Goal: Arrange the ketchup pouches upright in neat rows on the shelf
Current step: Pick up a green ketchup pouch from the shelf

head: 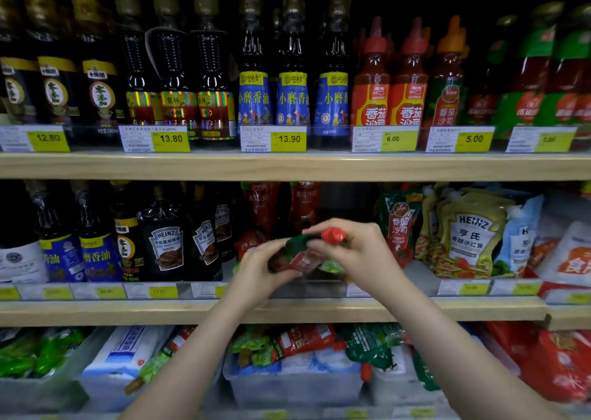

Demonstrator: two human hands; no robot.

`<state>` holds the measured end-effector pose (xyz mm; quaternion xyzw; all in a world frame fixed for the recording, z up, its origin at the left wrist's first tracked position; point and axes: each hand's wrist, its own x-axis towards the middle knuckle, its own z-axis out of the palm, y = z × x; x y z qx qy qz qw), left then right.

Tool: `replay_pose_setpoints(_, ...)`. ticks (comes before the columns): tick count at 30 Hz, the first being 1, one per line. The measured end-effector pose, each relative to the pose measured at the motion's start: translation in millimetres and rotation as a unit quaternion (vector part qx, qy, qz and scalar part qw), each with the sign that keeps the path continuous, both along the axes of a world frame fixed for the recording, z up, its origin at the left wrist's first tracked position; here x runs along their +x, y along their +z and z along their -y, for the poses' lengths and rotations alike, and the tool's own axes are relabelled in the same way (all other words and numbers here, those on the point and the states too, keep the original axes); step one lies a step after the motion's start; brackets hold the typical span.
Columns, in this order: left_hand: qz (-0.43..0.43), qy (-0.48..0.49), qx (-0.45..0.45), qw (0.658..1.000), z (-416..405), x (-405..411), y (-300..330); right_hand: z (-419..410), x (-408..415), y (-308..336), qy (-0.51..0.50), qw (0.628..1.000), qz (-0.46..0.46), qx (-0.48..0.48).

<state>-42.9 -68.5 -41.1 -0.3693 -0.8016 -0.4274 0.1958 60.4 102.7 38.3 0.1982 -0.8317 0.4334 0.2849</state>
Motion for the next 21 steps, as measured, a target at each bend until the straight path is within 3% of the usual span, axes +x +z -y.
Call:
replay_pose_setpoints(4,0.0,-0.025,0.021,0.999,-8.5,12.1,25.3,-19.2,11.1,27.5,0.022,0.99,-0.013,-0.139)
replay_pose_setpoints(7,0.078,-0.075,0.022,0.994,-17.4,28.9,26.6,-31.1,18.8,26.8,0.008,0.978,0.017,-0.206)
replay_pose_setpoints(9,0.154,-0.131,0.029,0.979,-27.0,39.3,11.6,-35.1,21.1,17.7,-0.002,0.971,0.061,-0.23)
replay_pose_setpoints(15,0.305,-0.171,0.075,0.934,-57.7,65.4,-37.4,-51.2,26.3,-14.0,-0.081,0.938,0.118,-0.317)
replay_pose_setpoints(21,0.367,-0.185,0.097,0.906,-71.3,76.8,-53.9,-64.6,35.0,-35.3,-0.049,0.909,0.179,-0.373)
